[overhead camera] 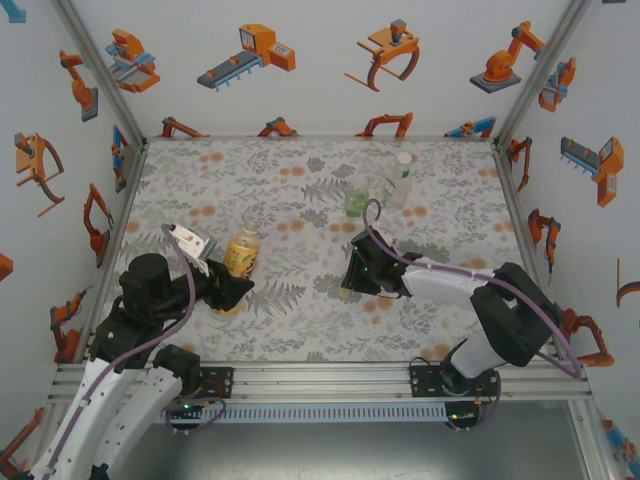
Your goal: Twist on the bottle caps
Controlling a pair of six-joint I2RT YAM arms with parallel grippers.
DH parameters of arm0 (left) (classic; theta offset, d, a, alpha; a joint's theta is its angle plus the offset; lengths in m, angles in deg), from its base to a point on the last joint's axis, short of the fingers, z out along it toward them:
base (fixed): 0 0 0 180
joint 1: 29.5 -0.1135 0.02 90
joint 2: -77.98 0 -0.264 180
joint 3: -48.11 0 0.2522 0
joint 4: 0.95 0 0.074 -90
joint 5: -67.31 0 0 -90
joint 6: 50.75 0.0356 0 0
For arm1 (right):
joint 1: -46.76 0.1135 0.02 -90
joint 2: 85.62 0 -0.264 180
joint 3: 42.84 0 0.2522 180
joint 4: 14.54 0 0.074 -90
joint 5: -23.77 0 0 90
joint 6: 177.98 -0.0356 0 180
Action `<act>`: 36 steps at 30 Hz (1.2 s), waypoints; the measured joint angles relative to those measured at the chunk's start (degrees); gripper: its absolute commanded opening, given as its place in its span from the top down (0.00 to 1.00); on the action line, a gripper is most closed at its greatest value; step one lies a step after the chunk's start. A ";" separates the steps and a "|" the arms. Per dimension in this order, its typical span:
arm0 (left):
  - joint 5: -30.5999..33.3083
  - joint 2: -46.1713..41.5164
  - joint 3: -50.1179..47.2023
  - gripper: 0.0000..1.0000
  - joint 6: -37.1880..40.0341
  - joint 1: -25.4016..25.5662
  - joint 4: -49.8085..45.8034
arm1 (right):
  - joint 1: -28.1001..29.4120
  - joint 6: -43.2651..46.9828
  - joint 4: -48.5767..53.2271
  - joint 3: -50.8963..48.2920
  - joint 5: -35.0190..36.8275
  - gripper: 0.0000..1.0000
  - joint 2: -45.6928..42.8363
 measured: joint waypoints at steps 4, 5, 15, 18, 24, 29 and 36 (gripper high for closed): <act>0.04 -0.17 0.00 1.00 -0.09 0.02 -0.02 | 0.13 2.93 5.31 6.60 0.96 0.60 4.81; 0.07 -0.33 0.00 1.00 -0.09 0.00 -0.02 | 0.24 3.78 6.84 8.59 1.22 0.60 6.25; 0.74 -1.86 0.00 1.00 -0.09 0.00 -0.55 | 4.79 10.56 21.97 22.84 5.31 0.58 15.89; 0.87 -2.27 0.00 1.00 -0.11 0.00 -0.63 | 5.97 11.47 25.29 24.13 5.99 0.58 17.00; 0.85 -2.43 0.00 1.00 -0.13 0.00 -0.63 | 7.02 11.56 27.32 24.30 6.38 0.58 17.00; 0.85 -2.43 0.00 1.00 -0.17 0.00 -0.61 | 7.85 11.56 27.63 24.30 6.60 0.59 17.00; 0.87 -2.49 0.00 1.00 -0.37 0.00 -0.63 | 8.35 11.47 27.93 24.39 6.54 0.61 17.00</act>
